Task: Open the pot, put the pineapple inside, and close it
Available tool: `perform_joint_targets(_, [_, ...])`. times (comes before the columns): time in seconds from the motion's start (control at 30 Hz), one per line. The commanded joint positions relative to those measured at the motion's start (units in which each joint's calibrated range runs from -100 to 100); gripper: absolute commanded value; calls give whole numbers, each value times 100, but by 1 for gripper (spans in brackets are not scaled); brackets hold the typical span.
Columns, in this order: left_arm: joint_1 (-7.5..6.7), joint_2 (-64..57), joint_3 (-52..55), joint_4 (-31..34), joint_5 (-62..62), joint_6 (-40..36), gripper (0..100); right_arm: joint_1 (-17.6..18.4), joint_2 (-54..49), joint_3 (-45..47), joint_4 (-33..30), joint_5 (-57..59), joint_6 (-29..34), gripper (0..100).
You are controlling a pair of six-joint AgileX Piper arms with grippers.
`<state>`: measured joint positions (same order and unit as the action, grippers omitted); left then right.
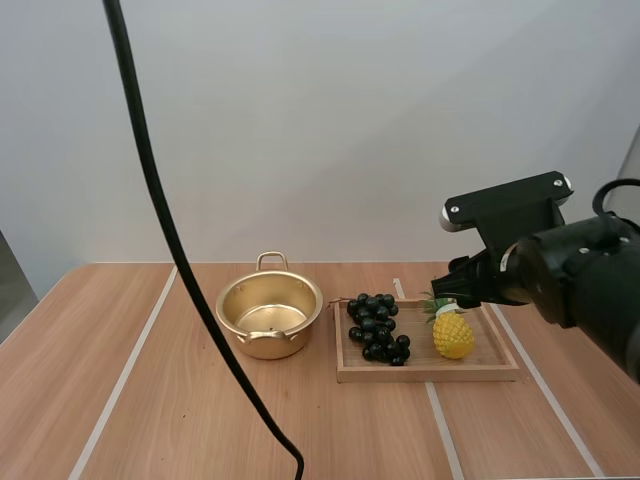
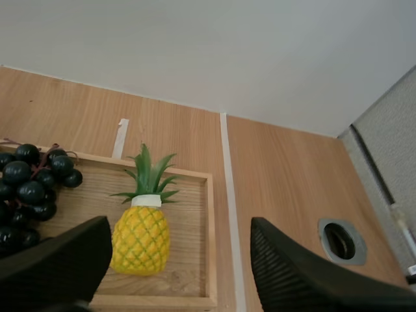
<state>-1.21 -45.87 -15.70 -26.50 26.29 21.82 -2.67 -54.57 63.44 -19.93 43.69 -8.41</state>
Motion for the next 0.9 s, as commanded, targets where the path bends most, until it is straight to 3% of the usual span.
perform_joint_targets(0.0, [7,-93,-35,279,49,-44,0,-20,312,-306,-51,-127,211,100])
perform_joint_targets(0.27, [7,-108,-35,610,162,-44,0,-20,1468,-1262,-74,760,829,100])
perform_joint_targets(0.67, [7,-108,-35,610,162,-44,0,-20,3078,-2606,-161,2880,797,100])
perform_joint_targets(0.87, [7,-108,-35,608,186,-44,0,-20,3360,-2717,44,3694,369,100])
